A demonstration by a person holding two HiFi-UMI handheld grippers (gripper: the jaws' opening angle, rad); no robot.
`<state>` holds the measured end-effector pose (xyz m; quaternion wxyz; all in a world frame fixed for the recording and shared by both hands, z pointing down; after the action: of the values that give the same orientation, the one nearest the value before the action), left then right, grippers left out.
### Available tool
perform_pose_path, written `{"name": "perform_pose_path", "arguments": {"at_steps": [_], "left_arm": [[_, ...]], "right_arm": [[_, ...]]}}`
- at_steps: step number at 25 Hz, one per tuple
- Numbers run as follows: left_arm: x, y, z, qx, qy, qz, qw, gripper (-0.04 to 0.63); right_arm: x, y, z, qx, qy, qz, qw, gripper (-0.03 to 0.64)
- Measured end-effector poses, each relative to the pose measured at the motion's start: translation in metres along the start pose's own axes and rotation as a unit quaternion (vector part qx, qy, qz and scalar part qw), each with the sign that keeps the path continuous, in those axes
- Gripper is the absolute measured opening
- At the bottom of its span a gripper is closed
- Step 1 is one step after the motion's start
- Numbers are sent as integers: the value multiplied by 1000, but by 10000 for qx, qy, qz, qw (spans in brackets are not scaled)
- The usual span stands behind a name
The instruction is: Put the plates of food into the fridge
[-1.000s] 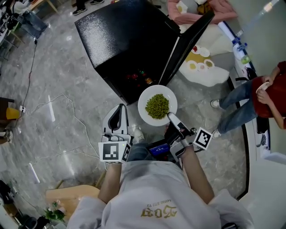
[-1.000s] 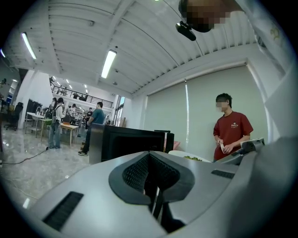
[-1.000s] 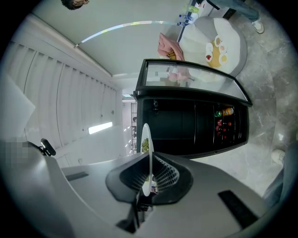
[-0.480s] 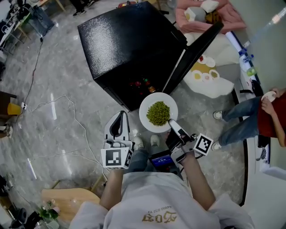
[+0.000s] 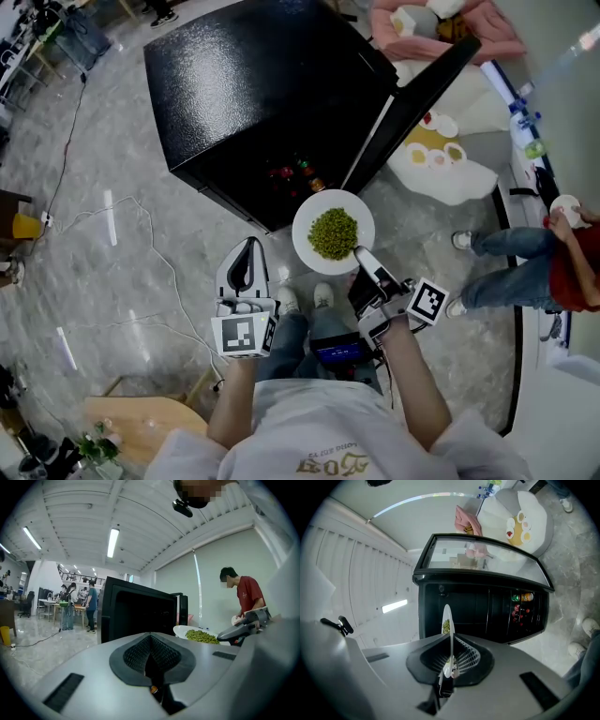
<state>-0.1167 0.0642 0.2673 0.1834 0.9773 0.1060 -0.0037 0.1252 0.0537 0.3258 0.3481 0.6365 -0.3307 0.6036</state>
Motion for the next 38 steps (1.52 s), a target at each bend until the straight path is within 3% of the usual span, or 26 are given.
{"name": "perform_pose_path", "arguments": {"at_steps": [21,38], "left_arm": [[-8,59,-64,-199,18,230,9995,6],[-23,77,-93,-43,-169,401,9990,6]], "right_arm": [[79,16,31,-233,88,-147,9996,18],[111,42,31,-402,-10,-126,9991,17]]}}
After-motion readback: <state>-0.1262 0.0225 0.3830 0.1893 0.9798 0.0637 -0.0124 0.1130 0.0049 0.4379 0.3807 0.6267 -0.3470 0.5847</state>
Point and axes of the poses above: the fingertips, and each gripper's own axes: y forward along the fingers, x to its right, z out of its top, the point moved 5 cm from there along -y, backward along the fingers, and after that the axes turned 14 degrees about -x, right-handed, at the moved point
